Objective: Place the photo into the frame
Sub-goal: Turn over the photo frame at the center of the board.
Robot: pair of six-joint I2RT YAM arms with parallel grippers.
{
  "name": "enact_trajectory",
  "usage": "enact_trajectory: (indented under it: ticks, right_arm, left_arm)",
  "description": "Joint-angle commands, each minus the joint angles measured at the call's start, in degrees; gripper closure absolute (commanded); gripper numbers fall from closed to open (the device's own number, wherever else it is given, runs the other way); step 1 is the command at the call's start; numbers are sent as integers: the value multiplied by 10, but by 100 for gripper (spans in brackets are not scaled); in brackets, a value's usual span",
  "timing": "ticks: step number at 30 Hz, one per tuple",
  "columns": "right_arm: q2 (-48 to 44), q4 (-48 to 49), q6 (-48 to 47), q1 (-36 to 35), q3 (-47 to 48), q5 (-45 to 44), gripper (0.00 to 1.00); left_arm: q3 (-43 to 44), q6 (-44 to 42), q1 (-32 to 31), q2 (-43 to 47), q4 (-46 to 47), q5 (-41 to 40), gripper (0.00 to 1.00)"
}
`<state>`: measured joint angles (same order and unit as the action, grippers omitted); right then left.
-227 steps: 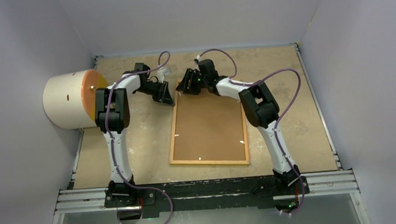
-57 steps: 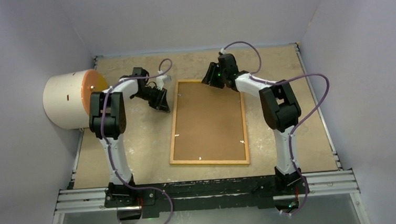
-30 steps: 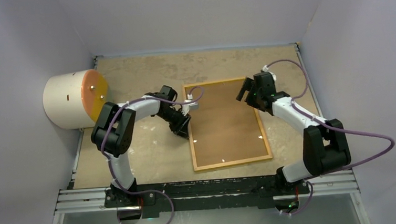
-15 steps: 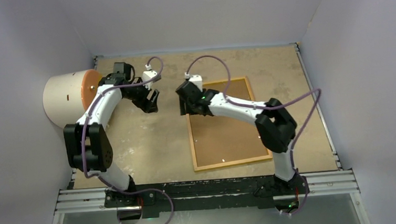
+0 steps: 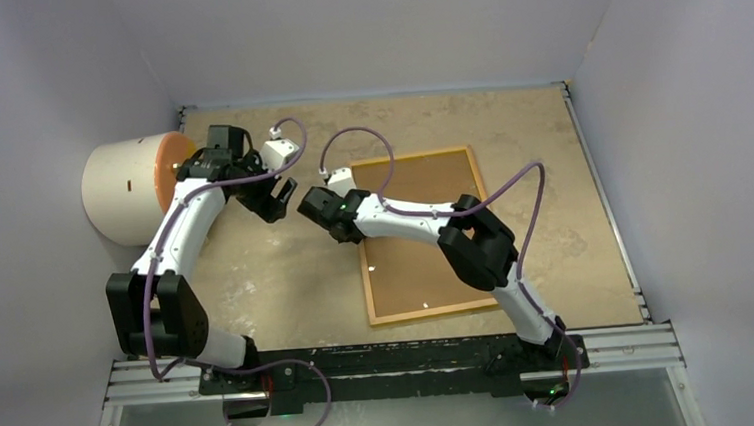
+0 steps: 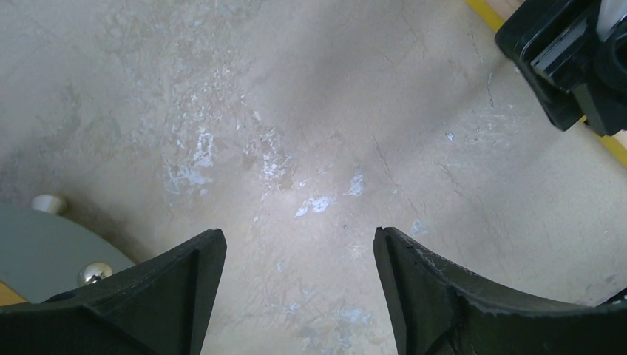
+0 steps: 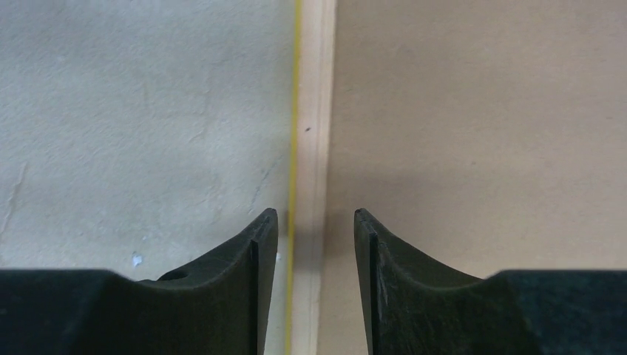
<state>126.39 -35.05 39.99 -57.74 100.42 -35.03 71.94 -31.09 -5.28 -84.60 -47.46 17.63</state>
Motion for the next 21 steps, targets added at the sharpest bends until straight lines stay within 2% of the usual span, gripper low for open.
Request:
enact_trajectory:
  ticks: [1,13,16,21]
  right_arm:
    - [7,-44,17,-7,28,-65,55]
    - [27,-39,34,-11,20,-45,59]
    - [28,-31,33,-10,20,-39,63]
    - [41,-27,33,-10,27,-30,75]
  left_arm:
    - [-9,6,1,28,2,-23,22]
    - [-10,11,4,23,5,-50,19]
    - [-10,12,7,22,8,-52,19]
    - [-8,17,11,14,10,-62,19]
